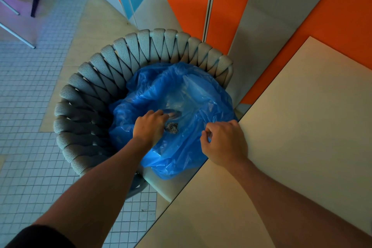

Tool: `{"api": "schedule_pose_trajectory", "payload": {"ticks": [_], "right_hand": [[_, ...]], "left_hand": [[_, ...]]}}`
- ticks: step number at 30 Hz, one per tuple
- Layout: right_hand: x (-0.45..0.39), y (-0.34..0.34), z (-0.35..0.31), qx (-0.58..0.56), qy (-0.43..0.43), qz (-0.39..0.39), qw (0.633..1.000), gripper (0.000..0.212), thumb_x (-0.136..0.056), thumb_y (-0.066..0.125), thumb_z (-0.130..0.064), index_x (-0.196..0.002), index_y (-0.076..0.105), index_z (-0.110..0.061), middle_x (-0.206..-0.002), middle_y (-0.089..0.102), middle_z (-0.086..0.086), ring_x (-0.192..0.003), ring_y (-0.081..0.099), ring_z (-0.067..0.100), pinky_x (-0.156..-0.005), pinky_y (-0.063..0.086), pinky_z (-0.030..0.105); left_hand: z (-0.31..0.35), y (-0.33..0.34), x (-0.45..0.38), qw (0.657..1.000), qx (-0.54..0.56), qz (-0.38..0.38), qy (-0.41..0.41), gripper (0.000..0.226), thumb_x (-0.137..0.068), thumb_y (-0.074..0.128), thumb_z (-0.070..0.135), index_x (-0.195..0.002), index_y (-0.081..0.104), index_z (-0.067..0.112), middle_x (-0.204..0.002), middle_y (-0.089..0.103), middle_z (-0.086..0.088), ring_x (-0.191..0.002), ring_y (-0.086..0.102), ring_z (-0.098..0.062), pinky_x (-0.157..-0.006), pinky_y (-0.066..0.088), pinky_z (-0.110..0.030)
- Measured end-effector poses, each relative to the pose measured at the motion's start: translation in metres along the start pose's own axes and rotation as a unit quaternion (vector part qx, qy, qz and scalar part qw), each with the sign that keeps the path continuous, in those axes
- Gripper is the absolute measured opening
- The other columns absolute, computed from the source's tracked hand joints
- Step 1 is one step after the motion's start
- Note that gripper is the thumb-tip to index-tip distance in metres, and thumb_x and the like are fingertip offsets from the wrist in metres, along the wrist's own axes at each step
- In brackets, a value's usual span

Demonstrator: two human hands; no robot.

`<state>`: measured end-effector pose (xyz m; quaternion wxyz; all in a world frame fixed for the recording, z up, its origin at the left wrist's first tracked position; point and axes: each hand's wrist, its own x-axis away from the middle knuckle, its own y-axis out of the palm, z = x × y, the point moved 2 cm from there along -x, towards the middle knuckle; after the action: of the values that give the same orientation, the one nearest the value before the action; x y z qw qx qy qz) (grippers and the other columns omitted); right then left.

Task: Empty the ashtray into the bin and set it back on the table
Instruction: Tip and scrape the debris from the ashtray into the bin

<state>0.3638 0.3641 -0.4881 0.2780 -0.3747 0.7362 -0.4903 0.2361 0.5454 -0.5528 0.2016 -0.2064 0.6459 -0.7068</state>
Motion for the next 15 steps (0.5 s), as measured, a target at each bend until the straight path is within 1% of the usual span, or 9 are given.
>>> {"api": "schedule_pose_trajectory", "payload": {"ticks": [2, 7, 12, 15], "right_hand": [[-0.0001, -0.0002, -0.0004, 0.002, 0.001, -0.001, 1.000, 0.028, -0.089, 0.057, -0.039, -0.078, 0.067, -0.016, -0.066, 0.067, -0.002, -0.059, 0.054, 0.013, -0.071, 0.050, 0.034], [-0.0003, -0.0009, -0.0005, -0.003, -0.002, 0.003, 1.000, 0.027, -0.089, 0.058, -0.037, -0.077, 0.067, -0.015, -0.065, 0.067, -0.001, -0.058, 0.054, 0.013, -0.070, 0.050, 0.034], [0.0001, -0.0016, -0.0013, -0.003, -0.001, 0.005, 1.000, 0.027, -0.089, 0.058, -0.037, -0.078, 0.068, -0.015, -0.067, 0.068, 0.000, -0.059, 0.055, 0.014, -0.071, 0.051, 0.035], [-0.0003, -0.0015, -0.0012, -0.004, -0.002, 0.004, 1.000, 0.027, -0.089, 0.058, -0.037, -0.078, 0.068, -0.015, -0.067, 0.068, 0.000, -0.059, 0.055, 0.013, -0.071, 0.050, 0.034]], "left_hand": [[-0.0005, 0.0001, -0.0005, 1.000, 0.003, 0.000, -0.011, 0.016, -0.089, 0.059, 0.010, -0.101, 0.067, 0.016, -0.089, 0.061, -0.002, -0.080, 0.056, -0.027, -0.050, 0.032, -0.033], [0.0003, -0.0002, -0.0006, 1.000, 0.008, -0.006, -0.008, 0.017, -0.089, 0.057, 0.011, -0.102, 0.067, 0.016, -0.090, 0.062, -0.002, -0.082, 0.057, -0.027, -0.051, 0.033, -0.034], [-0.0029, -0.0001, 0.0019, 0.999, 0.041, -0.003, -0.027, 0.018, -0.091, 0.055, 0.013, -0.103, 0.067, 0.016, -0.090, 0.062, -0.001, -0.083, 0.057, -0.026, -0.054, 0.038, -0.035], [-0.0038, -0.0005, 0.0031, 0.992, 0.101, 0.022, -0.077, 0.013, -0.092, 0.053, 0.013, -0.092, 0.066, 0.012, -0.086, 0.061, -0.004, -0.078, 0.058, -0.032, -0.055, 0.038, -0.037]]}}
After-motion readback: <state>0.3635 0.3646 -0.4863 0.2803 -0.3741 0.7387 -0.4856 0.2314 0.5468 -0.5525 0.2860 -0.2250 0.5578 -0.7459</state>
